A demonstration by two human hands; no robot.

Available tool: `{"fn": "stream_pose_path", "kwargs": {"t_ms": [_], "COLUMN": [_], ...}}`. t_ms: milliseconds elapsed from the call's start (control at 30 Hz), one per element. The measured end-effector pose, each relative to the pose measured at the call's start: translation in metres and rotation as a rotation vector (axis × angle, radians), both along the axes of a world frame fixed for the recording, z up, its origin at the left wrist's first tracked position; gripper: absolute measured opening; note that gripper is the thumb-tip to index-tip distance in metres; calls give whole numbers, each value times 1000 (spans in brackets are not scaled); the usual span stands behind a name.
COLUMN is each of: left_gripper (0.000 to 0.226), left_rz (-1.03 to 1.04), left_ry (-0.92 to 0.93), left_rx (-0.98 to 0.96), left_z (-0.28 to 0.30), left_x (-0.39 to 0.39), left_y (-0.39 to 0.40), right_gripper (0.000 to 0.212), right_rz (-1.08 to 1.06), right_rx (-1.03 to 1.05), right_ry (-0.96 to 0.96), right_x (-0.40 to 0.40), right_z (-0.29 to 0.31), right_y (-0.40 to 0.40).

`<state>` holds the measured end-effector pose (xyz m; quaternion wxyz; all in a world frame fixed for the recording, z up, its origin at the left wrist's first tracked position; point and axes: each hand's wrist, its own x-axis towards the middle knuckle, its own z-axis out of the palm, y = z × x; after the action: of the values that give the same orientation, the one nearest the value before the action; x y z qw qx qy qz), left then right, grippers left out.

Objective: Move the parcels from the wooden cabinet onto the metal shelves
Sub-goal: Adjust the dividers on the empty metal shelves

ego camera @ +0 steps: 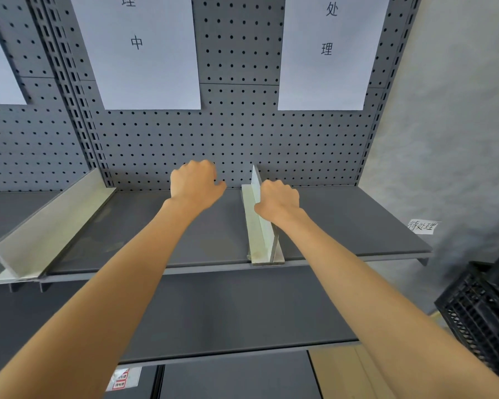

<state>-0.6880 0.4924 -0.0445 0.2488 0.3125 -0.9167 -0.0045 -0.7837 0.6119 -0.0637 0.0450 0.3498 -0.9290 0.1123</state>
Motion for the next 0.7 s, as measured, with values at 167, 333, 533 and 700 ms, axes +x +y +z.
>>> {"fn": "stream_pose_path", "kwargs": {"t_ms": [167,333,533,700], "left_gripper": [21,25,27,25], "left_rz": [-8,-3,37,109], "left_ry": [-5,-12,-11,7], "left_rx": [-2,-38,-83,-103], "left_z": [0,2,13,24], "left_x": [6,21,52,90], "left_y": [-6,-19,-42,-56], "right_gripper": [38,33,31,30], "right_rz": [-12,13,93,192], "right_rx": [5,-48,-140,-175], "right_ry": [29,102,215,241], "right_x": [5,15,26,49], "right_z": [10,32,51,63], "right_y": [-3,-6,-26,-50]}}
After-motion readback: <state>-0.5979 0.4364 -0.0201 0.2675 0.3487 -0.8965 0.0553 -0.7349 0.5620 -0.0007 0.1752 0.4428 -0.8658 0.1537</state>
